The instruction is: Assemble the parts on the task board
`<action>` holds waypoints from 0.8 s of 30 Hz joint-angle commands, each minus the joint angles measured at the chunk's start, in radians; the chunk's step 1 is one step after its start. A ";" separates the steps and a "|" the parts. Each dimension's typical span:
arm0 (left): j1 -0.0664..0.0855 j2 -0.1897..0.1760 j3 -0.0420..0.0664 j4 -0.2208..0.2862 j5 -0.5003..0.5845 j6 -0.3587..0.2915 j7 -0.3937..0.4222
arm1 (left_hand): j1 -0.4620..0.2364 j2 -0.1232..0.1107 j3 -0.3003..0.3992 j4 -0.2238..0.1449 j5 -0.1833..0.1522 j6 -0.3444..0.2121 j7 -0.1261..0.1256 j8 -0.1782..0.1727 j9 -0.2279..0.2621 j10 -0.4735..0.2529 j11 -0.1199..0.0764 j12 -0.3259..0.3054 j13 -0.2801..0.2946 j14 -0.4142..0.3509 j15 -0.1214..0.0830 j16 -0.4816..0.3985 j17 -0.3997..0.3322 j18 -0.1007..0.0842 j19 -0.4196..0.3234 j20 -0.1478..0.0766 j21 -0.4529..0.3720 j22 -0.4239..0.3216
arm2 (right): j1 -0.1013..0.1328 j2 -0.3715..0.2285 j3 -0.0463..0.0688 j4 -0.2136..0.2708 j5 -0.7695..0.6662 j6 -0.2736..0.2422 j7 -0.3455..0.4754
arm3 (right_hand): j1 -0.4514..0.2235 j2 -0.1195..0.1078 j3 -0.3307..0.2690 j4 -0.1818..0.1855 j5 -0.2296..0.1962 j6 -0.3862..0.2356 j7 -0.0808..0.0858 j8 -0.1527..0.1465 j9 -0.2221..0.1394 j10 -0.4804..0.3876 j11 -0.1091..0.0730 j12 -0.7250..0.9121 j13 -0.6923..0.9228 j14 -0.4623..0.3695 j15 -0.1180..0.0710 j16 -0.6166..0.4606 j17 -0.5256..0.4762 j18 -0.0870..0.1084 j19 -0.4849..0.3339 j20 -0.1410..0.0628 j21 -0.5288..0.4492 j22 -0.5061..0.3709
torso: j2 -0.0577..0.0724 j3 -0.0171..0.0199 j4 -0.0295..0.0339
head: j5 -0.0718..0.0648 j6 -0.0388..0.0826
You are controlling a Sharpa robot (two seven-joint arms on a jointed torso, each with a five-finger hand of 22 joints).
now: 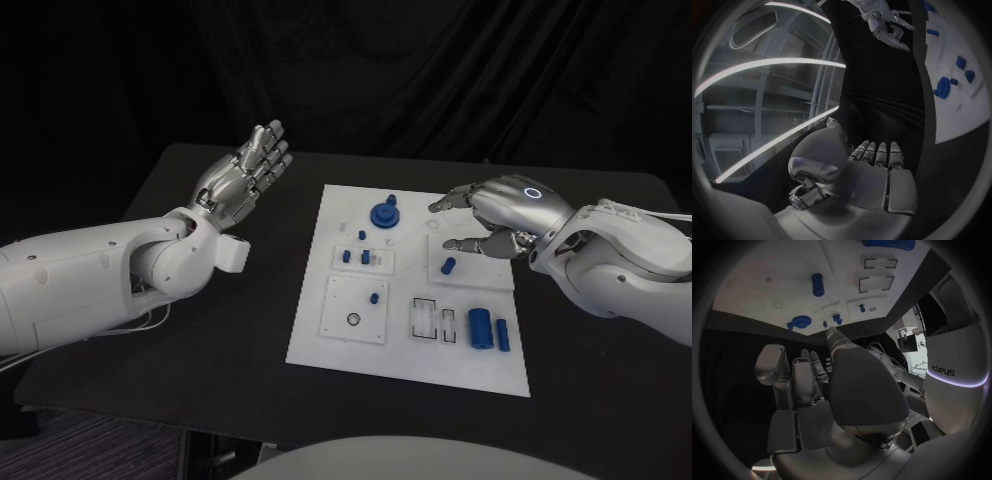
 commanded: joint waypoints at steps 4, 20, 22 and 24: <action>-0.002 -0.010 0.001 0.004 -0.204 -0.262 0.096 | 0.020 -0.001 -0.009 -0.005 -0.004 0.019 0.005 0.008 0.004 -0.001 -0.009 -0.007 -0.001 0.001 -0.046 -0.004 -0.001 0.024 0.000 -0.024 0.000 0.001 | 0.000 -0.015 0.000 -0.012 0.006 0.046 -0.066 | -0.004 0.012 0.003 -0.005 -0.003 0.031 0.004 0.008 0.002 0.024 0.001 0.011 -0.003 0.006 0.013 0.011 0.005 -0.011 0.008 0.007 0.013 0.140 | 0.001 -0.0003 0.0004 | -0.010 0.030; -0.006 -0.009 0.001 0.006 -0.292 -0.377 0.132 | 0.050 -0.008 -0.028 -0.004 -0.004 0.051 -0.087 0.011 0.009 0.001 -0.105 -0.006 0.000 0.001 -0.154 -0.004 -0.001 0.005 -0.009 -0.154 -0.006 -0.007 | -0.024 -0.007 0.000 -0.025 0.006 0.124 -0.118 | -0.088 0.006 -0.014 0.003 -0.013 0.123 0.005 0.021 0.008 0.115 0.001 0.018 -0.004 0.011 0.021 0.019 0.008 -0.010 0.015 0.020 0.027 0.142 | 0.000 0.0009 0.0004 | -0.022 0.037; -0.007 -0.009 0.001 0.004 -0.287 -0.371 0.131 | 0.057 -0.004 -0.023 -0.005 -0.003 0.051 -0.080 0.011 0.008 0.000 -0.098 -0.007 -0.001 0.001 -0.147 -0.004 -0.001 0.002 -0.009 -0.150 -0.006 -0.007 | -0.028 -0.005 0.000 -0.024 0.006 0.133 -0.118 | -0.093 0.006 -0.014 0.003 -0.014 0.133 0.004 0.023 0.010 0.128 -0.001 0.019 -0.003 0.012 0.019 0.020 0.008 -0.010 0.016 0.019 0.030 0.142 | 0.001 0.0010 0.0003 | -0.024 0.037; -0.009 -0.008 0.001 0.004 -0.283 -0.364 0.132 | 0.059 -0.003 -0.022 -0.005 -0.003 0.052 -0.078 0.011 0.008 0.000 -0.097 -0.007 -0.001 0.001 -0.145 -0.004 -0.001 0.001 -0.009 -0.149 -0.006 -0.007 | -0.032 -0.002 0.000 -0.024 0.006 0.144 -0.116 | -0.099 0.006 -0.015 0.002 -0.017 0.142 0.002 0.024 0.011 0.143 -0.004 0.019 -0.002 0.014 0.017 0.022 0.010 -0.011 0.019 0.017 0.037 0.144 | 0.001 0.0007 0.0010 | -0.026 0.036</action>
